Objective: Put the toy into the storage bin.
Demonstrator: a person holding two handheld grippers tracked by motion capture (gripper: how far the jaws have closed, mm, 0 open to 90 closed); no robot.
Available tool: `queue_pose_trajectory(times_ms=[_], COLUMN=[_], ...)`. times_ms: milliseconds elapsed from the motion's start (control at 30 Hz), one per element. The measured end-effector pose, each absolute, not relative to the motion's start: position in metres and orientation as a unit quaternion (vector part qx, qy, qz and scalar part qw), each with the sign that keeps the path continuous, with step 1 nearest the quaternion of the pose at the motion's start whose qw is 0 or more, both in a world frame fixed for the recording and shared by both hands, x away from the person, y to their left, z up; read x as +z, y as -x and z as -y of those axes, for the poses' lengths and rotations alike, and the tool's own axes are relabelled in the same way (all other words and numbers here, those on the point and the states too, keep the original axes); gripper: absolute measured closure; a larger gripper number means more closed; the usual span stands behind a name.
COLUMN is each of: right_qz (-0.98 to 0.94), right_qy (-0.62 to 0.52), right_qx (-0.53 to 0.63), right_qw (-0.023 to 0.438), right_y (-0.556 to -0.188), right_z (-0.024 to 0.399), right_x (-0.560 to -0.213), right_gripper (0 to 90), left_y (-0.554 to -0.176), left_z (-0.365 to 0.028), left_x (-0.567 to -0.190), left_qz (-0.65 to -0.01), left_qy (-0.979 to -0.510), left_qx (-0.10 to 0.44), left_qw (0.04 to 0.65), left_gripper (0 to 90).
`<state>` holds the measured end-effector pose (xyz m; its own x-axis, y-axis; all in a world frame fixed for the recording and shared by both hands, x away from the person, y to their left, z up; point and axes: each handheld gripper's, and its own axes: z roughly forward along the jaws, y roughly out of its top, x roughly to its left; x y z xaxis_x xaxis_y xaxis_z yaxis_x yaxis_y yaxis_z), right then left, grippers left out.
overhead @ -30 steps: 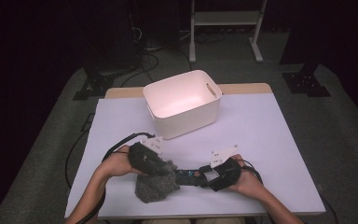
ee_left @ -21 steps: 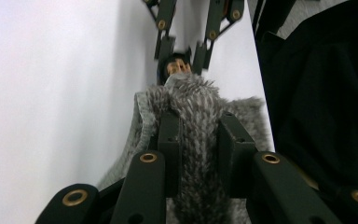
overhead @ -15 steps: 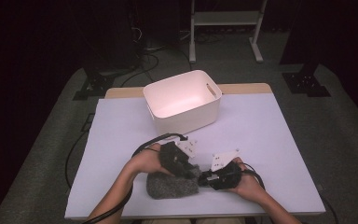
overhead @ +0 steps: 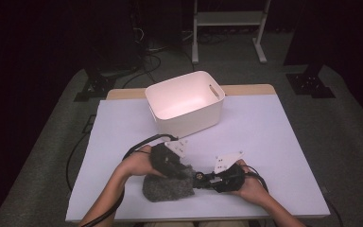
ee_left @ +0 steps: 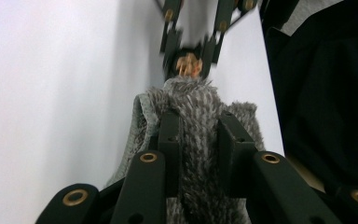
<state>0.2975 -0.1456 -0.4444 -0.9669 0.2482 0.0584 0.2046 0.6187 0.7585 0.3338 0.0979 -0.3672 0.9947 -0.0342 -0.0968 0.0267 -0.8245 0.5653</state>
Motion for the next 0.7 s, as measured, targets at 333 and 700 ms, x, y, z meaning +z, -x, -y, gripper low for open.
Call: queue_pose_trajectory(times_ms=[333, 700], right_qz=[-0.902, -0.906], right_qy=[-0.12, -0.114], right_qx=[0.414, 0.407], right_qw=[0.029, 0.017], right_y=[-0.298, -0.299], right_z=[0.145, 0.142], right_x=[-0.444, -0.437], right_gripper=[70.3, 62.3], left_y=[-0.33, -0.332], left_z=[-0.15, -0.165], left_x=[-0.366, -0.385], left_qz=[-0.044, -0.067], left_qy=[-0.949, -0.932], left_qx=[-0.03, -0.05], left_qw=[0.311, 0.352], left_gripper=[73.0, 72.9])
